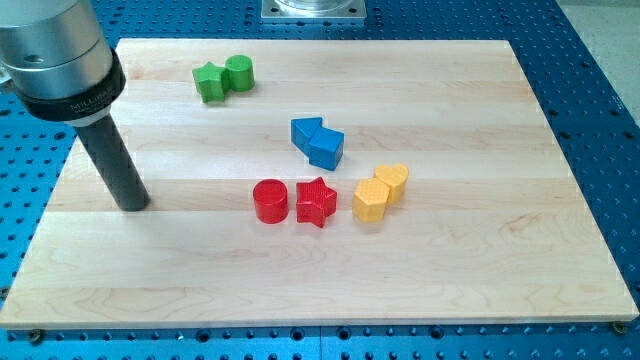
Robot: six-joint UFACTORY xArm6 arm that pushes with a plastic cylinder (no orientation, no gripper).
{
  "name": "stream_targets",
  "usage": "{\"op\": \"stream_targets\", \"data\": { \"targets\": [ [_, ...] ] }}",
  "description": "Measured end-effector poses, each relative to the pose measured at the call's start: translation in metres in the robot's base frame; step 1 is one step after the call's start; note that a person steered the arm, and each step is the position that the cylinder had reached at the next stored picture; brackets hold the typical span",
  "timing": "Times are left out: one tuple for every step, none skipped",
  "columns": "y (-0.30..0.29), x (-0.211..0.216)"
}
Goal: Place your arm horizontally to the blue triangle
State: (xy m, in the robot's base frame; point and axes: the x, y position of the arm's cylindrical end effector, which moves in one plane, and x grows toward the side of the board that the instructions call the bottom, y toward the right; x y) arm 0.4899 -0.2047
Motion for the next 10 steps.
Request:
{"op": "stream_targets", "data": {
  "targets": [
    [0.000, 0.000],
    [0.003, 0.000],
    [0.003, 0.000],
    [0.003, 0.000],
    [0.003, 0.000],
    [0.007, 0.000],
    [0.012, 0.000],
    [0.015, 0.000],
    [0.015, 0.000],
    [0.015, -0.003]
  ]
}}
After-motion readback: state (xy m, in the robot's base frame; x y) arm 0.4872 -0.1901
